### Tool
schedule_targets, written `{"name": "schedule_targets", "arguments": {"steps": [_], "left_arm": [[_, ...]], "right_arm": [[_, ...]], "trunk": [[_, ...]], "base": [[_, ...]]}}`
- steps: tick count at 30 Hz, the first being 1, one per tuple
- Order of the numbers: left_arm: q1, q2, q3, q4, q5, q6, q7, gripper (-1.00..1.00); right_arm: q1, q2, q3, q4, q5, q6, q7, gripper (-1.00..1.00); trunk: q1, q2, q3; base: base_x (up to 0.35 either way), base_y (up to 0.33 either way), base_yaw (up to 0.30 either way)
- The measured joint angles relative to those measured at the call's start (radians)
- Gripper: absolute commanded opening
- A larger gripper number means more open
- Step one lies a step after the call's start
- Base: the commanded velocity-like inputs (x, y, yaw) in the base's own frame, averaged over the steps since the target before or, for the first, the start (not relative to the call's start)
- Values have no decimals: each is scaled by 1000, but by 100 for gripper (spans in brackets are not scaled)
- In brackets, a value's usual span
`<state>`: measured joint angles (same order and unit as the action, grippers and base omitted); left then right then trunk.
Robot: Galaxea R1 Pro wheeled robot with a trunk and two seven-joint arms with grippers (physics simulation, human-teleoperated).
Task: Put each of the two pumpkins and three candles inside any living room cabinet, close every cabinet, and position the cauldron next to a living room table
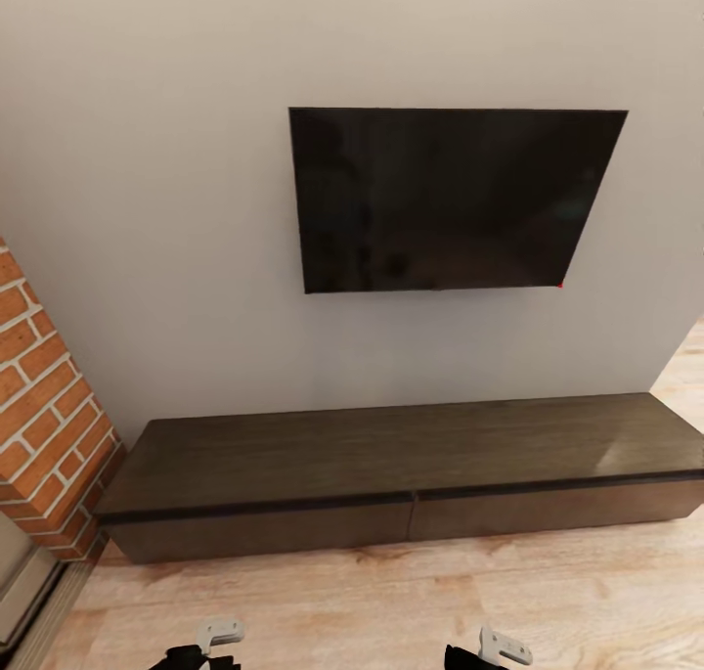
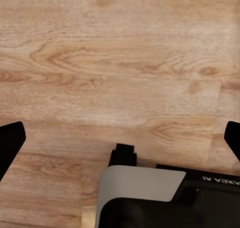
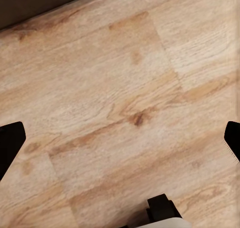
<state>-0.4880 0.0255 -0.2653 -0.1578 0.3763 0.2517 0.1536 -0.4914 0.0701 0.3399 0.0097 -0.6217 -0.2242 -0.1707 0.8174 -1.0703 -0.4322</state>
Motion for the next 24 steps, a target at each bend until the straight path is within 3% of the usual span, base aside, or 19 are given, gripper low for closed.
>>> {"name": "schedule_targets", "arguments": {"steps": [18, 24], "left_arm": [[0, -9, -3, 0, 4, -2, 4, 100], [0, -45, -1, 0, 4, -1, 7, 100]], "right_arm": [[0, 0, 0, 0, 0, 0, 0, 100], [0, 0, 1, -1, 1, -3, 0, 100]], "trunk": [[0, 0, 0], [0, 0, 0]], "base": [[3, -24, 0], [0, 0, 0]]}}
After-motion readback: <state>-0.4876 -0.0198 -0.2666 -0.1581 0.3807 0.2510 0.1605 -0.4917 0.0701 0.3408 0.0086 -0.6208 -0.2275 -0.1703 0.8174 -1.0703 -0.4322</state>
